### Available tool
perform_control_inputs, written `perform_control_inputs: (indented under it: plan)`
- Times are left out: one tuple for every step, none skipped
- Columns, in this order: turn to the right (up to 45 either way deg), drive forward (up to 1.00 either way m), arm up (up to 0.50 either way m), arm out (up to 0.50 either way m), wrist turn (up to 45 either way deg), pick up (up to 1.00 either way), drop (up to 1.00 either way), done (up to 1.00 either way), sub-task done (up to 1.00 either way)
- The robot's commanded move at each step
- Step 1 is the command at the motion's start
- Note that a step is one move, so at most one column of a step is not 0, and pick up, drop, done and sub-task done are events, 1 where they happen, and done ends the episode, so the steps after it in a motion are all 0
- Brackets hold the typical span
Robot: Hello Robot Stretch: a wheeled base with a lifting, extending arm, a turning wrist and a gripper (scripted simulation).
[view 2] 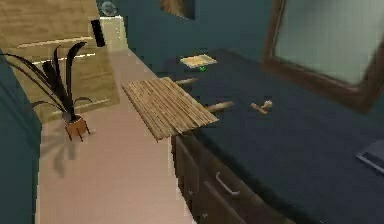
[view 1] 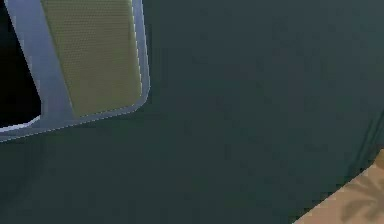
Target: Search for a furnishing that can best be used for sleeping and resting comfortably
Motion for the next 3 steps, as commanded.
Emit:
perform_control_inputs:
  plan:
    - [-45.0, 0.00, 0.00, 0.00, 0.0, 0.00, 0.00, 0.00, 0.00]
    - [-45.0, 0.00, 0.00, 0.00, 0.0, 0.00, 0.00, 0.00, 0.00]
    - [-39.0, 0.00, 0.00, 0.00, 0.0, 0.00, 0.00, 0.00, 0.00]
